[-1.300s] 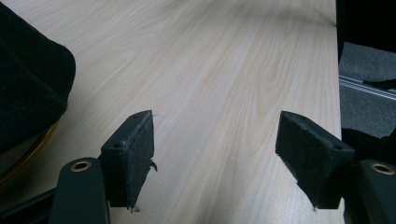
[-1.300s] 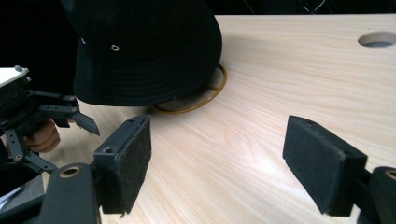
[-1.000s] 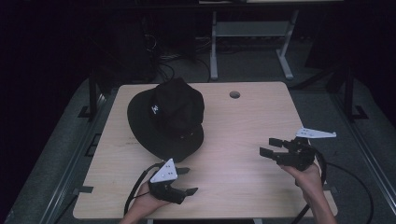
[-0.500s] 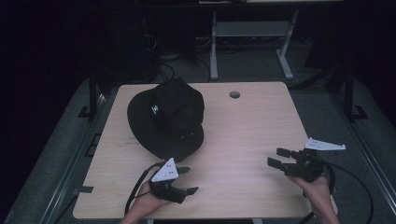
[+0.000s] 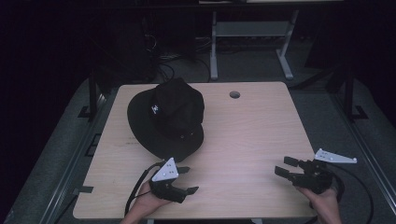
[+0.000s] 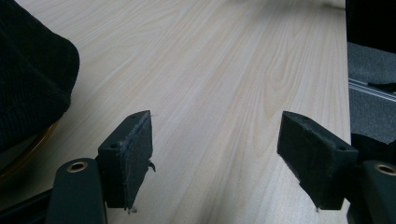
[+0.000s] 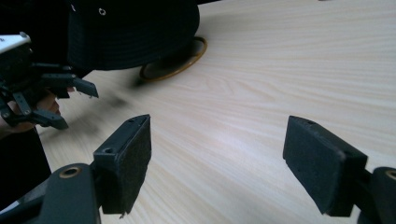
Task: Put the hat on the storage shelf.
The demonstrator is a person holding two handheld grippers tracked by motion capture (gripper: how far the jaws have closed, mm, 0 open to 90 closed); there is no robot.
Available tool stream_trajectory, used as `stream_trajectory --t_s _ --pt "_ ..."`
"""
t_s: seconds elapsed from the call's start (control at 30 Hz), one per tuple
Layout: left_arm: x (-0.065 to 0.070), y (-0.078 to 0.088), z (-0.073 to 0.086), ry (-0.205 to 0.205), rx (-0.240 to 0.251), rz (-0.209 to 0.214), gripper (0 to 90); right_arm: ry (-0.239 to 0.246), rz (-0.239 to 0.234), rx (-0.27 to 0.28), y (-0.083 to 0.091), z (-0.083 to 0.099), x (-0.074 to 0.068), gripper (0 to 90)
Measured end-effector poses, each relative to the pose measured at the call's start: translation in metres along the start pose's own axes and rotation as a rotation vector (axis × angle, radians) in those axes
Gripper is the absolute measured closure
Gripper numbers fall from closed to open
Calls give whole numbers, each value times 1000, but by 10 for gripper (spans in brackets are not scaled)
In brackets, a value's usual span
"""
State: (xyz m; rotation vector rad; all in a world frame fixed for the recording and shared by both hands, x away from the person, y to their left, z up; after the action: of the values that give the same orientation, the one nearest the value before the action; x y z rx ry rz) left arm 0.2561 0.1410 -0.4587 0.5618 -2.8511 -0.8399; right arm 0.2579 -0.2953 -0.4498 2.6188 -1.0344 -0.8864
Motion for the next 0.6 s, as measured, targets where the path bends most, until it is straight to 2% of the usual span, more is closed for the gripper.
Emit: stream_trajectory --t_s 0.3,0.6 --pt "2 0 0 1 5 6 261 -17 14 -1 9 18 0 227" --pt "3 1 0 8 5 3 262 -4 26 14 19 26 -6 223"
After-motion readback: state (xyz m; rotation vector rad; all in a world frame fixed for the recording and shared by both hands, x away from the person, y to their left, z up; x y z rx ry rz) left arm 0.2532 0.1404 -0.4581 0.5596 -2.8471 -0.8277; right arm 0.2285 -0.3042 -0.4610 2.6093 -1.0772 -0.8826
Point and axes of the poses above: each handheld gripper's, and its own axes: y roughly backward along the jaws, z roughly out of its underside, x roughly to its right, the point moved 2 cm from there along -y, roughly forward along the jaws, and after that the axes turned 3 degrees about -y, right-handed, at the moved point
